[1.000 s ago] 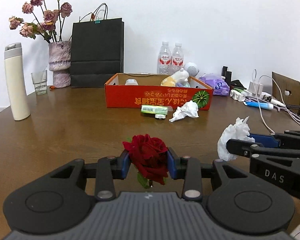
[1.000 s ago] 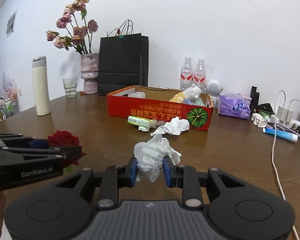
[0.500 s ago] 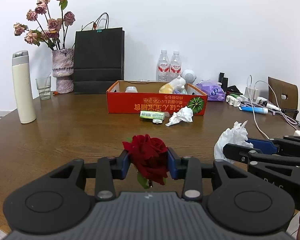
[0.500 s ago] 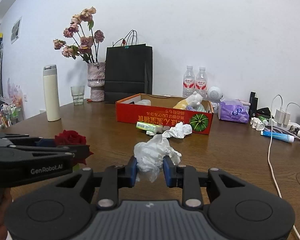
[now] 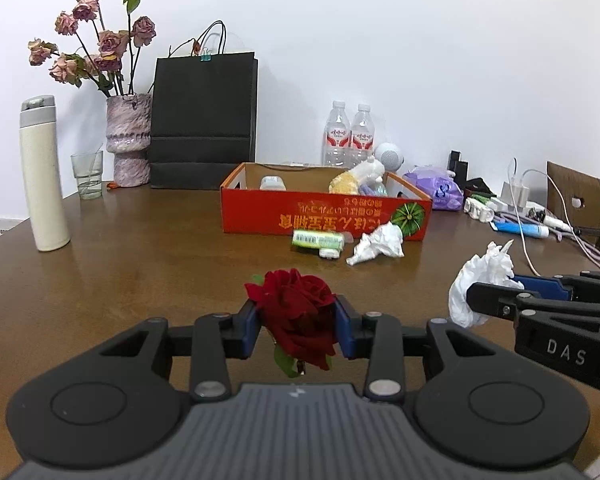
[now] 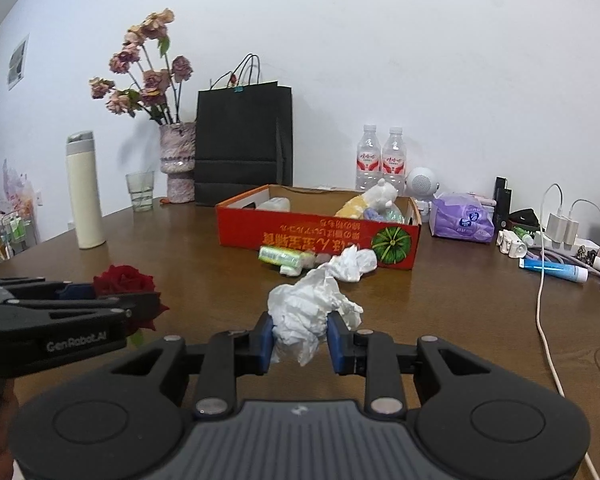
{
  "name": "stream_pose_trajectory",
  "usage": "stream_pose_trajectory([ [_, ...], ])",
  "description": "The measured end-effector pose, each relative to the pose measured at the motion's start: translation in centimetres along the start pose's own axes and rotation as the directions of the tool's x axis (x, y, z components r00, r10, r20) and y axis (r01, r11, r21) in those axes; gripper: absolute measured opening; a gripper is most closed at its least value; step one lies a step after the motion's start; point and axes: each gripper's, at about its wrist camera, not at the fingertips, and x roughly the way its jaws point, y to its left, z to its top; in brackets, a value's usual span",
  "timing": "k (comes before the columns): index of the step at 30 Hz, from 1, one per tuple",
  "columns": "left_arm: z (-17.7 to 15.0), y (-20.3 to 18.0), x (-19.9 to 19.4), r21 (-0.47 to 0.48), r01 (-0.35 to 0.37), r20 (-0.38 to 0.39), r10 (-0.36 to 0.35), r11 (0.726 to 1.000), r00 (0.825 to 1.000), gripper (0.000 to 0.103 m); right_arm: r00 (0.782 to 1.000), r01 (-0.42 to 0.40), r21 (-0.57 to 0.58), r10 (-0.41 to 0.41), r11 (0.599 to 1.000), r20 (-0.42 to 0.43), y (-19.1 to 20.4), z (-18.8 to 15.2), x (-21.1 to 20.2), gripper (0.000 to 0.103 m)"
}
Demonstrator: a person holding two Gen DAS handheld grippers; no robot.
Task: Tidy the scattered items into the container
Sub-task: 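Lift the tissue and rose and carry both over the box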
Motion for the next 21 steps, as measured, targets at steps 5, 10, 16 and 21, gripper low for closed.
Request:
stream_pose_trajectory([
  [5,2.8,0.4,3.6,0.004,0.012,0.027,-0.012,1.000,1.000,0.039,1.000,-0.004,0.021,0.004,1.000,0.008,-1.3,2.8,3.0,0.027],
  [10,5.4,1.0,8.8,-0.011,0.040,0.013,-0.040,0.999,0.999,0.039,1.000,0.010,0.017,-0.010,1.000,0.024,-2.2,6.1,7.7,0.027],
  [16,10.2,2.3,15.6,-0.029,0.036,0.004,-0.036,0.999,0.999,0.039,1.000,0.000,0.015,0.000,1.000,0.018,-3.5,10.3,14.6,0.028],
  [21,16.4,3.7,22.7,-0.020,0.030,-0.048,-0.031,0.999,0.998,0.039,0.997,-0.037,0.053,0.040,0.998,-0.060,-5.0,14.7,21.8,0.028],
])
